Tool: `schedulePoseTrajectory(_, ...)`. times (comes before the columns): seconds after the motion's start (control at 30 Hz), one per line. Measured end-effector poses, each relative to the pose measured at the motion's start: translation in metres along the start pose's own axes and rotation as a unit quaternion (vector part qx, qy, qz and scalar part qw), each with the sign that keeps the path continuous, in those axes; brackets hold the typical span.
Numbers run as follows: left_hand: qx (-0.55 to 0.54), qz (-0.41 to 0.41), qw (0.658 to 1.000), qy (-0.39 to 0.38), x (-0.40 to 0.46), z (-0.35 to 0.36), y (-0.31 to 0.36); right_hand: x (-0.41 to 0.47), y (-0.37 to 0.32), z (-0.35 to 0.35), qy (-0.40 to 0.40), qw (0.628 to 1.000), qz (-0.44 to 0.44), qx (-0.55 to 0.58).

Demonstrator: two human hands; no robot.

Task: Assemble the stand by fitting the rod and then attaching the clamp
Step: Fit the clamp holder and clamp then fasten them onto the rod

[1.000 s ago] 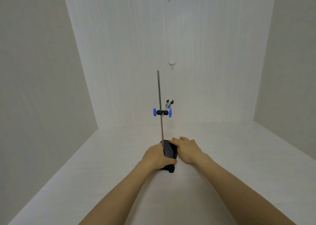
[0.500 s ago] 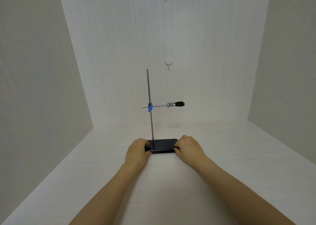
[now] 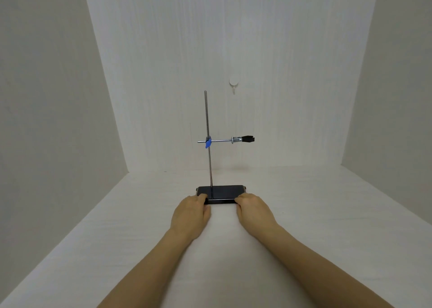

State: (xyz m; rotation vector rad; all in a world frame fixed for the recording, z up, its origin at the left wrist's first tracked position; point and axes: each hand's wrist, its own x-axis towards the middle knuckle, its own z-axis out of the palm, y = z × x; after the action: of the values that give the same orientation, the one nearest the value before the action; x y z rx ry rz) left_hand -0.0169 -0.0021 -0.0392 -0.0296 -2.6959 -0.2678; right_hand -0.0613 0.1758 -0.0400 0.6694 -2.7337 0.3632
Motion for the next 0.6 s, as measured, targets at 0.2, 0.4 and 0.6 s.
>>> schedulePoseTrajectory(0.2, 0.095, -0.017, 0.99, -0.105, 0.027, 0.015, -0.005, 0.015, 0.008, 0.007, -0.039, 0.997, 0.037, 0.061)
schedulePoseTrajectory(0.4, 0.083, -0.073, 0.988, -0.108, 0.06, 0.032, -0.01, 0.044, 0.02, 0.018, -0.096, 0.991, 0.073, 0.062)
schedulePoseTrajectory(0.6, 0.06, -0.095, 0.987, -0.116, 0.086, 0.047, -0.014, 0.074, 0.029, 0.03, -0.084, 0.991, 0.087, 0.051)
